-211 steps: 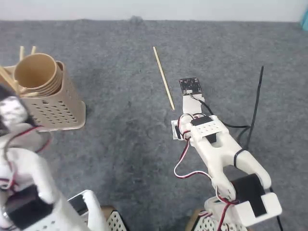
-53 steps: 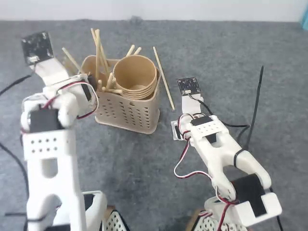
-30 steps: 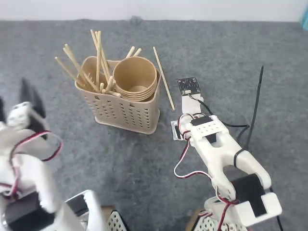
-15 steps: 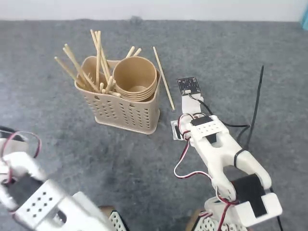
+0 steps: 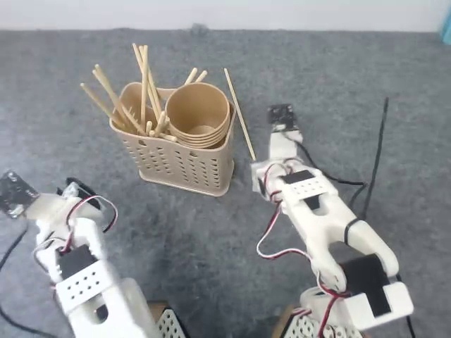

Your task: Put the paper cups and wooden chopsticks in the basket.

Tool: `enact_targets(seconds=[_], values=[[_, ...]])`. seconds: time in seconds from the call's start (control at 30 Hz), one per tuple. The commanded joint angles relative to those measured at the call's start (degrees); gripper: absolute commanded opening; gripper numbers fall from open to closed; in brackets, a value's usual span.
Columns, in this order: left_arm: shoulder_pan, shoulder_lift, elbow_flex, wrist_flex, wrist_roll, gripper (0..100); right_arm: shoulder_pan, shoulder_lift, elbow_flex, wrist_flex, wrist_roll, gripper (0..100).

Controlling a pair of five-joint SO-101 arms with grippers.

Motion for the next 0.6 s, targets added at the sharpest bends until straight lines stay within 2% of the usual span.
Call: enact_targets(seconds=[0.0, 0.1, 0.27, 0.4, 0.57], values=[[0.7, 2.3, -0.6, -4.0, -0.6, 8, 2.2, -3.1, -0.5, -6.2, -1.0, 1.0], [0.5, 7.3, -2.8, -5.0, -0.6, 8, 1.5, -3.1, -0.7, -8.9, -0.9, 1.4], [-3.5, 20.9, -10.0, -5.3, -0.6, 8, -1.7, -2.6, -4.2, -10.2, -1.1, 13.2], [-5.9, 33.2, -17.0, -5.3, -0.5, 8, -3.5, 3.4, -11.0, -10.3, -1.1, 13.6], [-6.8, 44.9, -24.5, -4.9, -0.4, 8, -2.4, 16.7, -21.9, -10.3, -1.1, 13.6]])
